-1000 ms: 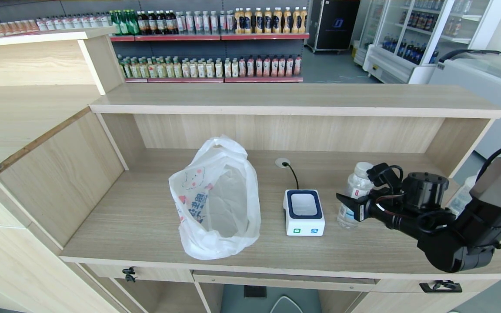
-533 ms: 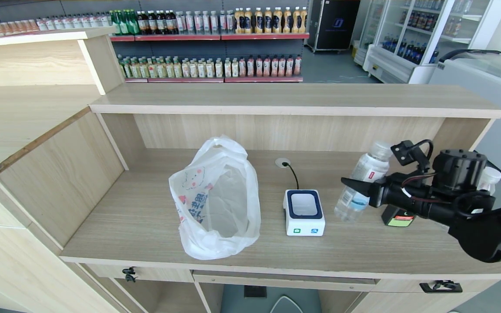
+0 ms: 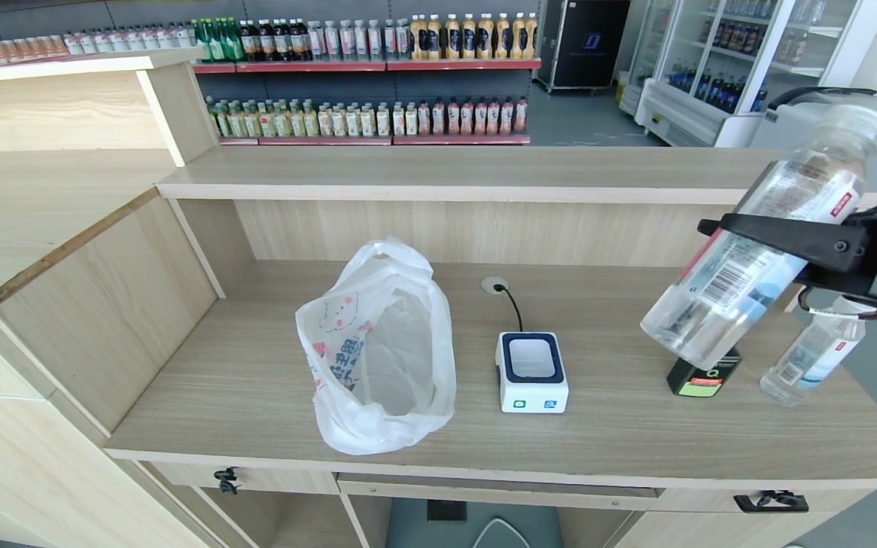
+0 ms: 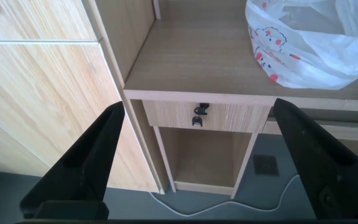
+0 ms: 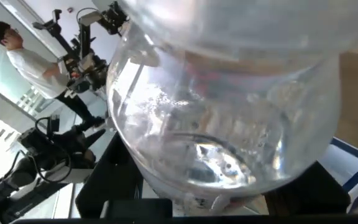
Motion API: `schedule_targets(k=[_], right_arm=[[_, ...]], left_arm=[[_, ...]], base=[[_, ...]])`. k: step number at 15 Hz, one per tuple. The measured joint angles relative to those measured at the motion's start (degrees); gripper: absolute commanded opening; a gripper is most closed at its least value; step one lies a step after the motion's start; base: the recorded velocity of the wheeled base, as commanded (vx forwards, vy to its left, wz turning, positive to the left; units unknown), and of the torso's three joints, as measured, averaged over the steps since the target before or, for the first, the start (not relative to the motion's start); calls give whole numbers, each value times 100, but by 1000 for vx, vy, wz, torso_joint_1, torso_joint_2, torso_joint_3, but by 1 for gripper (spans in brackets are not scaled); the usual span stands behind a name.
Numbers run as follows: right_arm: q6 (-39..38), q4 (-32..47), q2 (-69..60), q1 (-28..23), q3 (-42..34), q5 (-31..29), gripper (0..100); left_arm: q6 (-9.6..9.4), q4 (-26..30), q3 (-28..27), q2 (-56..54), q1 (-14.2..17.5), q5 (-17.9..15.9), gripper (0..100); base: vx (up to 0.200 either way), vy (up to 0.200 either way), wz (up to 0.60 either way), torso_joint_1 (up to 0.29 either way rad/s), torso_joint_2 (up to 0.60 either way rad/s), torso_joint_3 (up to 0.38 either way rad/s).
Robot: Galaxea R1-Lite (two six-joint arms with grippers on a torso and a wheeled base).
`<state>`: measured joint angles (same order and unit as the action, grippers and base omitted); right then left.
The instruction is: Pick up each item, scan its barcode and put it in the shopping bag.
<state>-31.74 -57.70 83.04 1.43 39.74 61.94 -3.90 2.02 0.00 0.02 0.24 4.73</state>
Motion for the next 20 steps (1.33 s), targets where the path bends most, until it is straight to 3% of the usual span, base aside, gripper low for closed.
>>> schedule_targets(k=[6, 16, 20], right_arm=[[-1040, 26, -811, 642, -69, 521, 0], [-1051, 20, -1279, 2092, -284, 541, 0], [-1051, 74, -1323, 2324, -308, 545, 0]], left_arm=[[0, -2, 0, 0, 0, 0, 100], [0, 0, 0, 0, 0, 0, 100], [0, 0, 0, 0, 0, 0, 100]], base=[[0, 0, 0, 0, 0, 0], [0, 0, 0, 0, 0, 0], [0, 0, 0, 0, 0, 0]])
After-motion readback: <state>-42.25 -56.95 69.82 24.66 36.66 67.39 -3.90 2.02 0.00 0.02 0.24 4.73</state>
